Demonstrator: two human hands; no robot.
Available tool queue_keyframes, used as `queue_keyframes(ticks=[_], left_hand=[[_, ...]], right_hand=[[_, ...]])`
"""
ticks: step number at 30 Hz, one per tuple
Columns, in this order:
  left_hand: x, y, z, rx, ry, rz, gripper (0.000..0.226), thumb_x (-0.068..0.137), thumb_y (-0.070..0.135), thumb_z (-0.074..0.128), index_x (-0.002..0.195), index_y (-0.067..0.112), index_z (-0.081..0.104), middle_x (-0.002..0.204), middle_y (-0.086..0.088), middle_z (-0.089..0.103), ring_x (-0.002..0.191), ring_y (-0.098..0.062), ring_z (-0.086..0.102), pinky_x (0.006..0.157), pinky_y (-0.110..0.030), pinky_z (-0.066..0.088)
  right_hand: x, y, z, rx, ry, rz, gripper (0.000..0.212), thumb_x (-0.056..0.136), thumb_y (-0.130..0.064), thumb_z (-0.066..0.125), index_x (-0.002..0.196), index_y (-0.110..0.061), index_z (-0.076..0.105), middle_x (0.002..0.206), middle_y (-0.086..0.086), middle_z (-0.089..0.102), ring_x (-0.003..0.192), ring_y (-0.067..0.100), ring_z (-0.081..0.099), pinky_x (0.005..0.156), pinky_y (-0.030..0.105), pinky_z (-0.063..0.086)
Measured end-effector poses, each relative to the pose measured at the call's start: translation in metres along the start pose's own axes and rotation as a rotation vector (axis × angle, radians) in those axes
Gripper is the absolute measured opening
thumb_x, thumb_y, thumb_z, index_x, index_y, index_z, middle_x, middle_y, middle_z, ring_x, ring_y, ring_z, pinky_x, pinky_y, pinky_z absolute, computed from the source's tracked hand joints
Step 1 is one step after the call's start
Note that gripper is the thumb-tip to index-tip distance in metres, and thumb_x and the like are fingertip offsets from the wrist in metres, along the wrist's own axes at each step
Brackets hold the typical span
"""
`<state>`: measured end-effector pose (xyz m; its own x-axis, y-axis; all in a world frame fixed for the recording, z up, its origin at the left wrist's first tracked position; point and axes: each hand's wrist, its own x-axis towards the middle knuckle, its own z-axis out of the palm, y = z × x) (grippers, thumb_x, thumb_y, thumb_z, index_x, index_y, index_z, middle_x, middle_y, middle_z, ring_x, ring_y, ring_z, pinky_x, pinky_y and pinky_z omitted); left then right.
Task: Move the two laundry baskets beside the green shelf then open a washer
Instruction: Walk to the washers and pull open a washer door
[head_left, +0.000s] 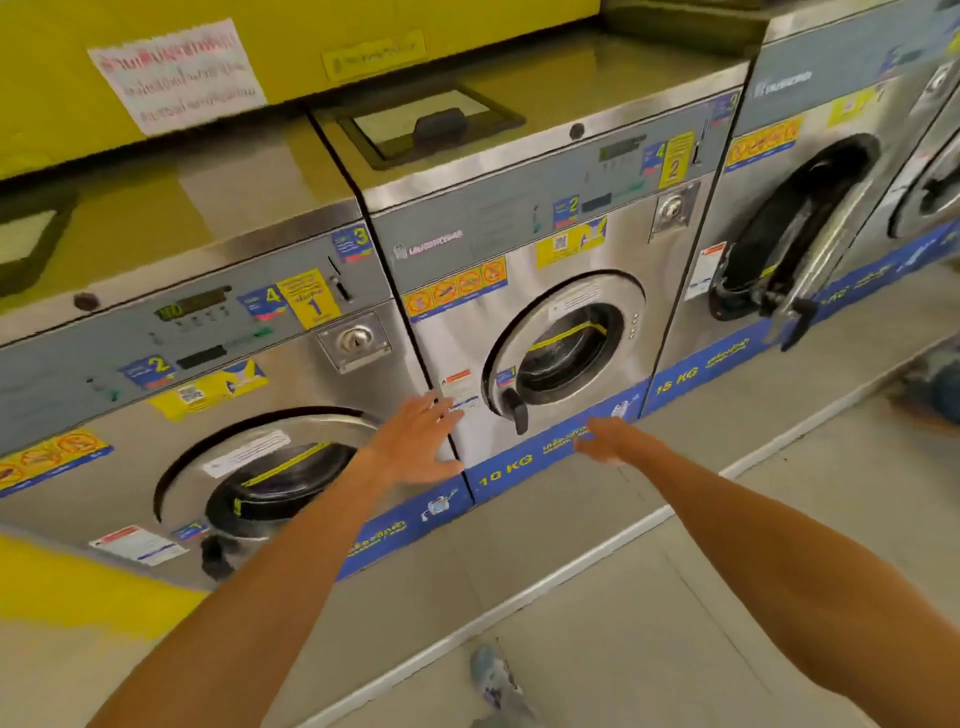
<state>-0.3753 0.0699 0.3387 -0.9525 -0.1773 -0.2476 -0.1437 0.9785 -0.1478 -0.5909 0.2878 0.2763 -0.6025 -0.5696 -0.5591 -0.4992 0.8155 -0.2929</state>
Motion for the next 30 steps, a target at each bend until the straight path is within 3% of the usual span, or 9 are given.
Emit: queue_keyframes(ticks=[3,6,9,12,21,30], left_hand=[[0.047,-0.04,-0.002,0.087,-0.07,0.094,0.084,0.091,0.06,0.049,0.155,0.012,0.024,0.166,-0.01,0.013,0.154,-0.032,0.005,0.124,-0.049,0.006],[0.085,-0.069,-0.002,0.22,-0.134,0.211,0.082,0.094,0.057,0.047,0.156,0.012,0.019,0.167,-0.01,0.006,0.154,-0.034,-0.001,0.124,-0.051,0.001],[0.119,-0.088,0.002,0.376,-0.129,0.316,0.08,0.096,0.054,0.045,0.157,0.012,0.016,0.167,-0.01,0.008,0.154,-0.035,-0.002,0.124,-0.052,0.002],[0.148,-0.099,0.007,0.509,-0.086,0.413,0.078,0.094,0.054,0.046,0.156,0.013,0.021,0.165,-0.011,0.016,0.153,-0.038,0.004,0.124,-0.055,0.004],[0.188,-0.111,0.033,0.624,-0.009,0.371,0.081,0.094,0.056,0.042,0.157,0.012,0.016,0.165,-0.022,0.008,0.153,-0.041,-0.002,0.123,-0.056,-0.002],[0.19,-0.129,0.05,0.754,0.06,0.429,0.086,0.091,0.054,0.045,0.157,0.007,0.017,0.165,-0.021,0.005,0.152,-0.043,-0.009,0.122,-0.056,-0.003]], right_hand=[[0.045,-0.021,0.013,0.062,-0.008,0.028,0.062,0.101,-0.04,0.046,0.151,-0.006,0.032,0.158,0.018,0.031,0.146,0.036,0.029,0.116,0.043,0.03],[0.079,-0.038,0.028,0.146,0.011,0.047,0.059,0.101,-0.036,0.047,0.149,-0.004,0.035,0.155,0.018,0.037,0.141,0.035,0.038,0.114,0.043,0.032],[0.112,-0.053,0.035,0.235,0.059,0.076,0.049,0.101,-0.031,0.047,0.139,-0.001,0.043,0.142,0.023,0.049,0.132,0.037,0.047,0.106,0.041,0.04],[0.145,-0.069,0.035,0.383,0.104,0.104,0.052,0.099,-0.035,0.048,0.138,0.0,0.043,0.135,0.027,0.051,0.126,0.041,0.051,0.103,0.045,0.044],[0.22,-0.095,0.047,0.487,0.114,0.133,0.047,0.099,-0.022,0.048,0.138,0.004,0.041,0.138,0.028,0.049,0.122,0.043,0.054,0.099,0.047,0.048],[0.236,-0.095,0.056,0.497,0.084,0.105,0.043,0.101,-0.015,0.042,0.139,0.004,0.042,0.138,0.025,0.052,0.123,0.04,0.055,0.099,0.042,0.046]])
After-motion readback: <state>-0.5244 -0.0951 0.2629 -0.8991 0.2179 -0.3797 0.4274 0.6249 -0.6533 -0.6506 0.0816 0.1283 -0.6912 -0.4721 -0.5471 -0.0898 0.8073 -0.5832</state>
